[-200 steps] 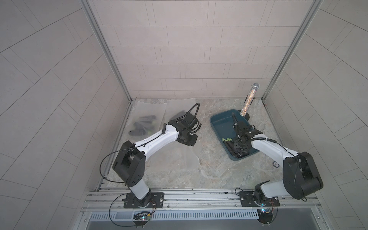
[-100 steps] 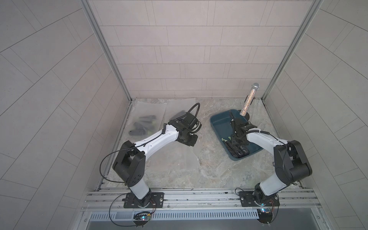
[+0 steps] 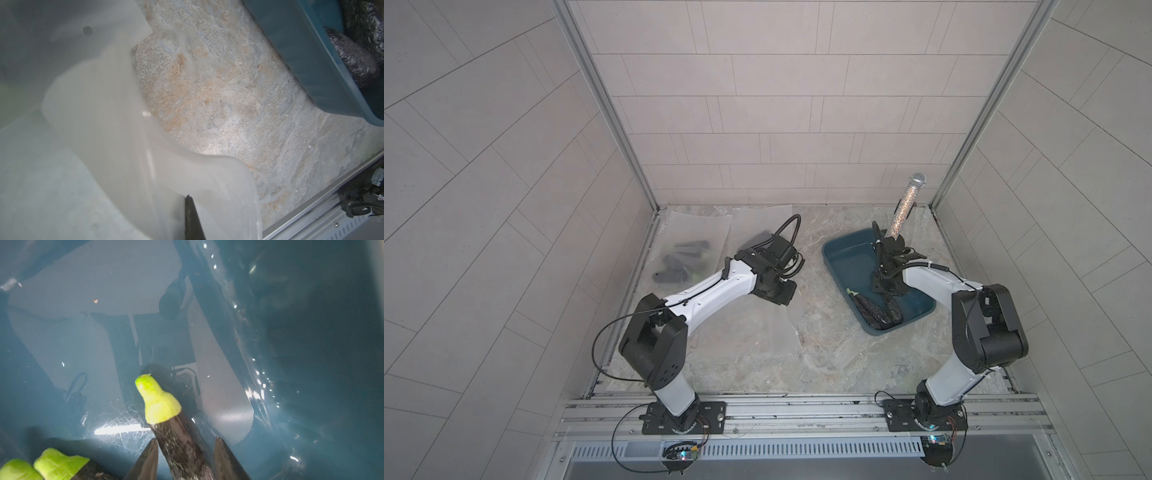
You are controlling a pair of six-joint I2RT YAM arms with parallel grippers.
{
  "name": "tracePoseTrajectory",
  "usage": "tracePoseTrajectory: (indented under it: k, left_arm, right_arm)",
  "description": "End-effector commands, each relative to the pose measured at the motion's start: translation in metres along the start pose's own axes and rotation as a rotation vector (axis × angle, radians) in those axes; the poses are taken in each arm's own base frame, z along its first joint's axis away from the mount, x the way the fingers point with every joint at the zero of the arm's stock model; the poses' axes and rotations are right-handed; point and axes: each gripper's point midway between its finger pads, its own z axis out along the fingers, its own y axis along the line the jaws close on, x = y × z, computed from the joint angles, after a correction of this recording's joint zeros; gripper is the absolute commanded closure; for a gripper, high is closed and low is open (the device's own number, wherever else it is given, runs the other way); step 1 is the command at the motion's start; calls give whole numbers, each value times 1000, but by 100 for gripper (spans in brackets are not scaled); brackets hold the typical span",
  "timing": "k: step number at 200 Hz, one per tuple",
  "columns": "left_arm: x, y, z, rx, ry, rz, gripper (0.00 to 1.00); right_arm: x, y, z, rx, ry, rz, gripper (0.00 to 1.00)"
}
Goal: Place the eggplant in a zip-top bag and seal the zipper
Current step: Pick up the eggplant from the basket.
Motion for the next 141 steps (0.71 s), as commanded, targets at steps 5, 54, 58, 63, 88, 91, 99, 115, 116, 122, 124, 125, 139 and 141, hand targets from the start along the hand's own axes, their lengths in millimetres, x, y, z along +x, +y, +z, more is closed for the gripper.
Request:
tracePoseTrajectory:
  k: [5,54,58,63,88,91,99,115,116,122,124,125,139,141]
  left_arm:
    - [-13,-7,-14,35,-51,17,97]
    - [-10,-7,-14,40,-38,12,97]
    - [-10,-6,-14,40,-38,11,97]
    - [-10,-6,-14,42,-38,9,97]
    - [-9,-7,-13,59,-35,-3,97]
    - [-9,-6,-12,59,-34,-5,97]
    - [-9,-6,-13,64,-36,-9,97]
    - [-10,-6,-12,74,-36,-20,97]
    - [-9,-6,-12,75,-35,-20,97]
    - [-10,-6,-12,80,-37,-26,97]
    - [-10,-5,-12,81,-37,-27,97]
    - [-11,-6,-12,82,-38,-27,97]
    - [-11,-6,-13,91,-38,-32,97]
    - [-12,-6,-14,92,-40,-34,97]
  right_arm:
    - [4,2,8,-9,29,3,56]
    - [-4,3,9,-20,13,25,74]
    - [-7,4,7,-23,6,26,74]
    - [-9,4,5,-26,-3,27,74]
    - [-30,4,-17,-38,-73,36,74]
    - [-33,4,-21,-43,-86,38,74]
    - [-41,6,-32,-61,-118,46,75]
    - [-56,16,-58,-126,-201,54,76]
    - [-56,17,-60,-130,-206,54,76]
    - [-60,23,-71,-157,-237,56,77]
    - [-62,25,-75,-164,-250,59,77]
    - [-63,26,-77,-169,-255,58,77]
    - [-69,45,-105,-243,-336,58,79]
    - [-70,48,-110,-257,-349,57,79]
